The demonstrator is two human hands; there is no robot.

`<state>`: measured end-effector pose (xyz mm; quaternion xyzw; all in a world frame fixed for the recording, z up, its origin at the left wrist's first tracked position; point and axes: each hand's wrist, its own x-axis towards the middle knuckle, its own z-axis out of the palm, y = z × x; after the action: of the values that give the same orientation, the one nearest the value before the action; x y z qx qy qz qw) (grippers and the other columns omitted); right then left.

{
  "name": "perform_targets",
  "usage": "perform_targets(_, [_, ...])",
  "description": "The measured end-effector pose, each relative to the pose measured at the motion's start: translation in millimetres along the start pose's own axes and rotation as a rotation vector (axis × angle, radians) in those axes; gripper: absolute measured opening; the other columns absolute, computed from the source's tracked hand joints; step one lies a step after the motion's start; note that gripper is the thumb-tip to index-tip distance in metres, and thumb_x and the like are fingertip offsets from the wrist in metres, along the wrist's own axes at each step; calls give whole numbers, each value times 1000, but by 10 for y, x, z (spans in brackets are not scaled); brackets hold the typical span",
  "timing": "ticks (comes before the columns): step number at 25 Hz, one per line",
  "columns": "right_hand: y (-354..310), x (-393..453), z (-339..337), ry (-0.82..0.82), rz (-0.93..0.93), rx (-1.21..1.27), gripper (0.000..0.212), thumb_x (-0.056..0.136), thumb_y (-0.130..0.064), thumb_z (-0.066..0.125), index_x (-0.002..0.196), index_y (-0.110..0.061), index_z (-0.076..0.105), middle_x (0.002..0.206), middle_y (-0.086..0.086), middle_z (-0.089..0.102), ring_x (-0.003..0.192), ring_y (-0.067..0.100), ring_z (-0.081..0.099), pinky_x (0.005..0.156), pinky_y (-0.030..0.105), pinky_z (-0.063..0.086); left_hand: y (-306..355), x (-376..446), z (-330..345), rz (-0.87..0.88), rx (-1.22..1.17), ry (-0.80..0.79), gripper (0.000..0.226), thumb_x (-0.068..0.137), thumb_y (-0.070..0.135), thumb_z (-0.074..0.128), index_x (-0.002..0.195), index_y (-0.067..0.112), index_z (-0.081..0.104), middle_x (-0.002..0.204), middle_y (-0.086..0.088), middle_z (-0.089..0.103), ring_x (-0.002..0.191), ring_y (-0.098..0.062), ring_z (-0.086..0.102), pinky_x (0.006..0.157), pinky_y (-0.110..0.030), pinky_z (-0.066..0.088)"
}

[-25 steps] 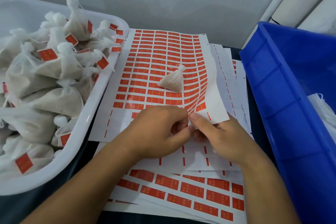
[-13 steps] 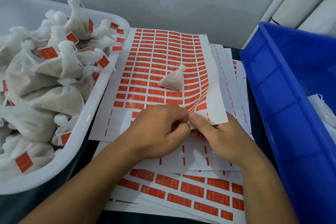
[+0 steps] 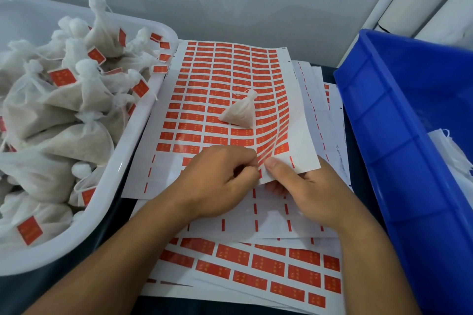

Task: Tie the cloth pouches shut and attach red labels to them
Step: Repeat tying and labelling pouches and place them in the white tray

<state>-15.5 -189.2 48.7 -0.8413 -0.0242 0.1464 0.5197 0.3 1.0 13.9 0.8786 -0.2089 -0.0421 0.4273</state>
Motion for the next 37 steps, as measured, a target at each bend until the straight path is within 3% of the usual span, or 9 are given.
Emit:
perform_targets(7, [27, 7, 10, 1, -54, -10, 15, 80, -71, 48, 87, -84, 50, 97, -38, 66, 97, -16, 61, 65, 4, 52, 28, -21, -25, 120, 165, 31, 37, 96, 61, 43, 73, 34, 53, 68, 20, 55, 77, -8, 58, 57, -12, 37])
perform_targets(10, [37, 19, 30, -15, -81, -24, 15, 84, -70, 46, 91, -81, 53, 100, -35, 67, 101, -13, 62, 68, 6, 53, 25, 1, -4, 69, 78, 8, 31, 96, 51, 49, 74, 32, 58, 68, 16, 58, 73, -9, 59, 61, -17, 40])
perform_targets(14, [50, 16, 37, -35, -70, -46, 25, 84, -70, 46, 98, -58, 63, 94, -35, 68, 95, -9, 66, 65, 5, 50, 11, 4, -2, 11, -23, -15, 32, 95, 45, 49, 69, 30, 61, 70, 14, 63, 70, -11, 61, 62, -24, 51])
perform_targets(18, [51, 12, 26, -35, -78, -72, 14, 85, -69, 46, 92, -79, 53, 92, -31, 70, 92, -5, 67, 63, 11, 55, -2, -4, -2, -1, -33, -25, 29, 91, 38, 46, 66, 31, 61, 71, 17, 63, 72, -11, 61, 59, -22, 50])
perform_targets(22, [72, 16, 11, -30, -69, -91, 13, 83, -72, 45, 91, -79, 53, 92, -25, 72, 91, 2, 69, 71, 26, 61, -21, 10, 2, -21, -26, -39, 31, 90, 39, 45, 66, 32, 62, 70, 18, 63, 71, -10, 62, 60, -25, 53])
perform_targets(26, [63, 7, 3, -31, -45, -57, 16, 79, -75, 46, 92, -79, 54, 96, -38, 68, 97, -11, 64, 65, 13, 59, -20, 10, -18, -41, -24, -52, 31, 92, 42, 45, 67, 35, 62, 73, 24, 64, 75, -7, 63, 59, -21, 51])
perform_targets(29, [39, 7, 9, -18, -38, -52, 14, 78, -77, 44, 90, -82, 50, 97, -37, 67, 96, -14, 63, 62, 5, 53, -3, 13, -30, 9, -47, -27, 35, 96, 47, 47, 68, 31, 62, 69, 15, 63, 69, -11, 61, 56, -17, 45])
perform_targets(33, [35, 9, 26, -12, -37, -84, 14, 78, -79, 40, 88, -81, 49, 91, -30, 69, 92, -9, 65, 60, 7, 54, 17, 21, 23, 19, -10, -79, 32, 95, 46, 48, 74, 30, 64, 69, 10, 62, 68, -12, 61, 61, -24, 50])
perform_targets(37, [47, 12, 20, -14, -29, -88, 15, 76, -81, 40, 86, -80, 51, 95, -29, 69, 95, -7, 65, 69, 21, 60, 18, 7, 15, -5, -57, -99, 26, 91, 38, 47, 71, 33, 62, 70, 12, 63, 69, -12, 61, 61, -23, 50])
